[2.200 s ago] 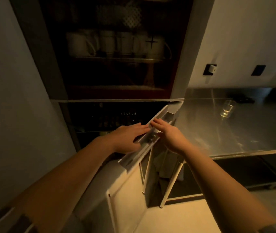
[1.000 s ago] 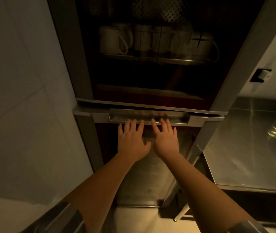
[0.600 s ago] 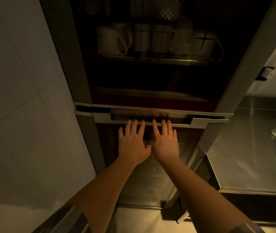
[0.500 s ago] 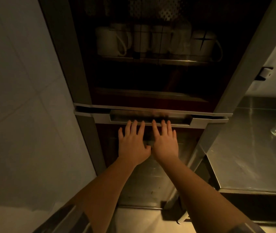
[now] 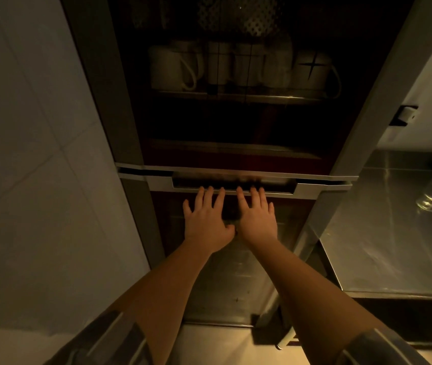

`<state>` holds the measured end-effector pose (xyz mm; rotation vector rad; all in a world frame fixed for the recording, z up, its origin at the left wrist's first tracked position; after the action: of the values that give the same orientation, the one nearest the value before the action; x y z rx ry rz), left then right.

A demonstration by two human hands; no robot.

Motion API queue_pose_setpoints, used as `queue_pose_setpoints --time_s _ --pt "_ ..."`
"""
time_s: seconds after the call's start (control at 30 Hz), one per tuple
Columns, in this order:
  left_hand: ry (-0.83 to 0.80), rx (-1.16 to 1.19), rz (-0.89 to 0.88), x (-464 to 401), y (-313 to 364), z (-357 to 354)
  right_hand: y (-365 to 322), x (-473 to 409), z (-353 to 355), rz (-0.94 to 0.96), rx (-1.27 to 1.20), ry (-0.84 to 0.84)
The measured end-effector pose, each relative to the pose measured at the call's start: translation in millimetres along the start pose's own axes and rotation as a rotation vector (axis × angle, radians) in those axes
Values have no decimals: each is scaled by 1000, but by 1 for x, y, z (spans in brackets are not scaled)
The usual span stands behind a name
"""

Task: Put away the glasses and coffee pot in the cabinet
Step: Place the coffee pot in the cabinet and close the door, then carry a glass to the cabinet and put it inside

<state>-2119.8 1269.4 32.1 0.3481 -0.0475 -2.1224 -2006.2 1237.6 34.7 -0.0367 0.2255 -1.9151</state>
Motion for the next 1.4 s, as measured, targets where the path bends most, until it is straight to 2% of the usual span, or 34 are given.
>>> queue_pose_setpoints --time_s 0.23,0.4,0.6,0.87,1.07,1.4 --pt "-28 37 2 -3 -1 19 5 6 15 6 -76 -79" --pt "1 80 -37 10 17 30 26 26 27 -14 -114 -10" --pt "13 221 -113 26 65 23 83 72 48 -212 -257 91" --pt "-142 393 -235 59 163 -26 170 161 30 -538 -267 182" --pt "-233 416 -356 79 225 -60 227 222 15 -770 -307 205" --pt "-279 369 -414 86 319 -104 322 249 8 -888 -379 202"
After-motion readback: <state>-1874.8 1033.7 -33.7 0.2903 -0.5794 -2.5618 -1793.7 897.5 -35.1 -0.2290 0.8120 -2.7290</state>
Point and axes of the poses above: each hand's wrist, its own x-axis away from the middle knuckle, its own z-axis out of the back of the hand, y = z × x, the point moved 6 cm from there along -x, towards the middle knuckle, and after that the axes turned 6 degrees about -z, right-handed, at the moved point
